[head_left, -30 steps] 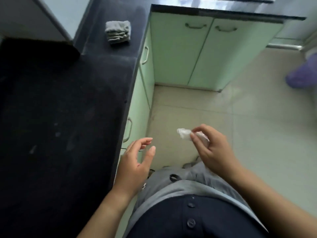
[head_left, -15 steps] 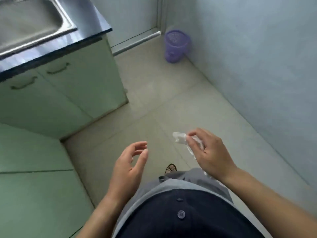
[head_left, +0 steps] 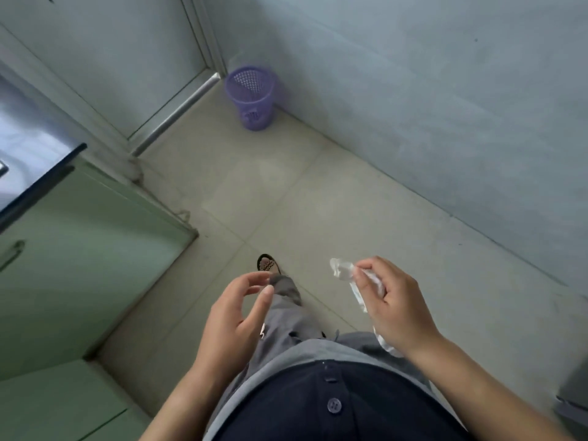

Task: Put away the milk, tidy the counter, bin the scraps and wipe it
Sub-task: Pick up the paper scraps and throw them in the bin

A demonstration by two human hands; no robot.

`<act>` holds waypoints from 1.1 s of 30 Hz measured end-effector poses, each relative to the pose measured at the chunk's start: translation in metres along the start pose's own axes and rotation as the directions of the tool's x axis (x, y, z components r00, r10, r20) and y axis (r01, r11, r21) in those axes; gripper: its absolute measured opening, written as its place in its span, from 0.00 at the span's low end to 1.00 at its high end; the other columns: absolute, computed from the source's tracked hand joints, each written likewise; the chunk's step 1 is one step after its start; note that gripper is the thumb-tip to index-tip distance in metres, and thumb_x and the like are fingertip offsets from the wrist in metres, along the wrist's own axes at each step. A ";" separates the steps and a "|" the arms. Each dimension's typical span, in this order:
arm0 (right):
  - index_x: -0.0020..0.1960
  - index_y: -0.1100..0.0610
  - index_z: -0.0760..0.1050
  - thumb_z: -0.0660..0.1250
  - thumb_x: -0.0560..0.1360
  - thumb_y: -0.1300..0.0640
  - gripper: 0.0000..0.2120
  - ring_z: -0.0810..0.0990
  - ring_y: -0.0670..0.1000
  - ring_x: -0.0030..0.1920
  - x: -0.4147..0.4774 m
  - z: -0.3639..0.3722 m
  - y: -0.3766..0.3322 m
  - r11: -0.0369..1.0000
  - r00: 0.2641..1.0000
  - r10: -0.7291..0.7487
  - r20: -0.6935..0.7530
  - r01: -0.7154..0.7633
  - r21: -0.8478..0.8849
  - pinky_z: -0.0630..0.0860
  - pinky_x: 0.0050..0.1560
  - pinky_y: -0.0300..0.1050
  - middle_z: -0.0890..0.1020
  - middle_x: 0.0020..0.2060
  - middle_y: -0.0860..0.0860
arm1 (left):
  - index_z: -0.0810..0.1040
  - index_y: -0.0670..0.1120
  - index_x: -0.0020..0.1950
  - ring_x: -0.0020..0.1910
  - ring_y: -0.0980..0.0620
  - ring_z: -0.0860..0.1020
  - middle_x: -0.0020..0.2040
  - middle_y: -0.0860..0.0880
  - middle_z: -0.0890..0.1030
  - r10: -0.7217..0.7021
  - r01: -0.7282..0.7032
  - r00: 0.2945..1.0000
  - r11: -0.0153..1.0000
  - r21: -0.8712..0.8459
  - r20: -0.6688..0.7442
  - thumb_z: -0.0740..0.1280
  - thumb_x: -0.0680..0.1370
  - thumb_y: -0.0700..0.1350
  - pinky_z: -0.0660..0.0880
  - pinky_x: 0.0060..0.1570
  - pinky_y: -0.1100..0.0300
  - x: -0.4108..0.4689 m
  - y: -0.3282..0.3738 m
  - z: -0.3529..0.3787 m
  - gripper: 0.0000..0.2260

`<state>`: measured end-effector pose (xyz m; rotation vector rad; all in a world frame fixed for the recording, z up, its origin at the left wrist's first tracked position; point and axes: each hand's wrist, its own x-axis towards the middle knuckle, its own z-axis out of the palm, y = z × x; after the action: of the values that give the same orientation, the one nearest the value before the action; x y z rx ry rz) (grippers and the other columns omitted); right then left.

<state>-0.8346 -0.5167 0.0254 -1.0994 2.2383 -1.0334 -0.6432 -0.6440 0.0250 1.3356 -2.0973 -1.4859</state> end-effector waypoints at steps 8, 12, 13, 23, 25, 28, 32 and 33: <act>0.44 0.54 0.75 0.63 0.77 0.55 0.05 0.70 0.44 0.30 0.183 0.012 -0.040 0.997 0.997 -0.075 -0.029 0.074 -0.025 0.64 0.31 0.29 0.73 0.31 0.42 | 0.76 0.57 0.54 0.52 0.66 0.77 0.52 0.60 0.80 -0.003 0.001 0.999 0.999 -0.041 -0.053 0.58 0.71 0.63 0.72 0.52 0.62 0.163 0.031 -0.054 0.17; 0.43 0.53 0.75 0.63 0.77 0.57 0.05 0.70 0.42 0.30 0.265 0.017 -0.066 0.994 0.991 -0.109 -0.073 0.108 -0.007 0.64 0.31 0.28 0.71 0.28 0.41 | 0.76 0.55 0.55 0.53 0.64 0.77 0.52 0.59 0.80 0.041 -0.043 0.997 0.999 -0.015 -0.068 0.59 0.74 0.61 0.72 0.53 0.61 0.239 0.052 -0.086 0.15; 0.43 0.53 0.75 0.64 0.77 0.57 0.05 0.70 0.42 0.29 0.281 0.018 -0.069 0.995 0.992 -0.104 -0.073 0.104 -0.003 0.64 0.30 0.28 0.71 0.28 0.41 | 0.77 0.55 0.54 0.52 0.64 0.77 0.52 0.59 0.80 0.045 -0.046 0.996 0.999 -0.011 -0.072 0.59 0.74 0.61 0.72 0.53 0.61 0.254 0.056 -0.091 0.16; 0.42 0.51 0.74 0.64 0.76 0.59 0.06 0.72 0.41 0.31 0.447 0.023 -0.063 0.997 0.997 -0.077 0.024 0.077 0.011 0.64 0.32 0.28 0.76 0.32 0.35 | 0.76 0.56 0.55 0.52 0.65 0.76 0.51 0.61 0.80 -0.016 0.019 0.997 0.999 0.042 -0.077 0.58 0.72 0.62 0.70 0.51 0.65 0.409 0.086 -0.111 0.18; 0.42 0.52 0.74 0.63 0.76 0.57 0.05 0.73 0.43 0.34 0.499 0.020 -0.062 0.995 0.994 -0.104 0.029 0.103 0.013 0.65 0.32 0.28 0.76 0.31 0.40 | 0.76 0.56 0.55 0.52 0.65 0.76 0.51 0.61 0.80 -0.020 0.023 0.994 0.999 0.033 -0.109 0.58 0.73 0.62 0.70 0.50 0.65 0.450 0.099 -0.112 0.17; 0.42 0.51 0.74 0.62 0.77 0.55 0.05 0.74 0.44 0.35 0.575 0.006 -0.063 0.991 0.990 -0.135 0.030 0.134 0.023 0.66 0.33 0.29 0.77 0.34 0.43 | 0.76 0.56 0.54 0.53 0.64 0.76 0.51 0.60 0.80 -0.026 0.028 0.989 0.999 0.015 -0.143 0.61 0.77 0.55 0.71 0.51 0.64 0.513 0.126 -0.112 0.09; 0.42 0.53 0.74 0.62 0.77 0.56 0.06 0.75 0.41 0.31 0.661 -0.009 -0.065 0.987 0.987 -0.158 0.044 0.157 0.028 0.65 0.29 0.26 0.74 0.29 0.41 | 0.76 0.56 0.55 0.52 0.65 0.76 0.51 0.59 0.80 -0.024 0.025 0.982 1.000 0.002 -0.188 0.61 0.76 0.55 0.71 0.52 0.67 0.588 0.160 -0.110 0.10; 0.42 0.53 0.74 0.62 0.77 0.56 0.06 0.75 0.41 0.30 0.680 -0.010 -0.064 0.987 0.986 -0.158 0.059 0.157 0.022 0.65 0.29 0.27 0.73 0.28 0.41 | 0.76 0.55 0.55 0.52 0.65 0.76 0.51 0.59 0.80 -0.032 0.031 0.981 1.000 -0.005 -0.189 0.61 0.76 0.54 0.70 0.52 0.68 0.604 0.165 -0.109 0.10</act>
<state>-1.2103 -1.0869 0.0421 -1.2999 2.1186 -1.0646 -0.9946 -1.1739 0.0381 1.4537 -1.9638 -1.3147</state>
